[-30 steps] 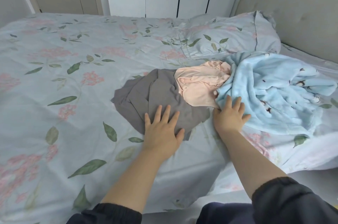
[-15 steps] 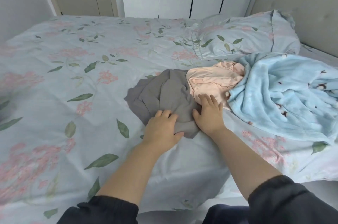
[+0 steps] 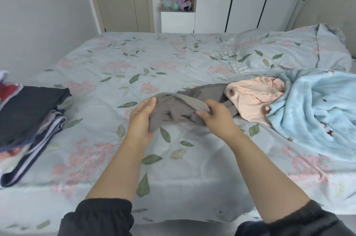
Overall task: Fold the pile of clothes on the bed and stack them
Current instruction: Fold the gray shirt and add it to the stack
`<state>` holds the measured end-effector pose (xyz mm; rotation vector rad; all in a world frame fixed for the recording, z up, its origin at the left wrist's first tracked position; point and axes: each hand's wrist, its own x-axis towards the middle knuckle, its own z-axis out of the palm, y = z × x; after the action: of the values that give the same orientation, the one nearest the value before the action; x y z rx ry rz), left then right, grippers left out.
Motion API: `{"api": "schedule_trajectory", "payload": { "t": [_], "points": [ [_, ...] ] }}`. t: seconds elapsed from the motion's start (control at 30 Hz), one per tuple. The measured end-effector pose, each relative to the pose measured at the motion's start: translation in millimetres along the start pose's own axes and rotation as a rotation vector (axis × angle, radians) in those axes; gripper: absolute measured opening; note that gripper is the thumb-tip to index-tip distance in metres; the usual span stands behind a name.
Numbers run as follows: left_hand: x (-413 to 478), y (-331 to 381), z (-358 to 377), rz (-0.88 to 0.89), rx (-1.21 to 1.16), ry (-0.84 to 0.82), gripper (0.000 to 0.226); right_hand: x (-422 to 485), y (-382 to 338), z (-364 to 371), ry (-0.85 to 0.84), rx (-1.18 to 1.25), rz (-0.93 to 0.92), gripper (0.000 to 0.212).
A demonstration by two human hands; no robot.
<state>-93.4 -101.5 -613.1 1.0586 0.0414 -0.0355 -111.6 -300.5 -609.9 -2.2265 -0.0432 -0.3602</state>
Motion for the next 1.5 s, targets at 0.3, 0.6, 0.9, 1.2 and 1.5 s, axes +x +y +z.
{"api": "schedule_trajectory", "payload": {
  "t": [0.3, 0.6, 0.9, 1.2, 1.5],
  "points": [
    [1, 25, -34, 0.044, 0.241, -0.100, 0.048, 11, -64, 6, -0.007, 1.259, 0.111, 0.028],
    [8, -7, -37, -0.093, 0.656, -0.034, 0.064, 20, 42, 19, -0.067, 0.087, 0.253, 0.105],
    [17, -23, -29, 0.011, 0.690, 0.001, 0.071, 3, 36, 45, -0.019, -0.184, 0.006, 0.038],
    [15, 13, -31, -0.021, 0.305, -0.089, 0.058, -6, -51, 10, -0.335, 0.823, -0.052, 0.039],
    [18, 46, -58, -0.154, -0.117, 0.200, 0.034, 8, -12, -24, 0.234, 1.079, 0.414, 0.023]
  ]
}}
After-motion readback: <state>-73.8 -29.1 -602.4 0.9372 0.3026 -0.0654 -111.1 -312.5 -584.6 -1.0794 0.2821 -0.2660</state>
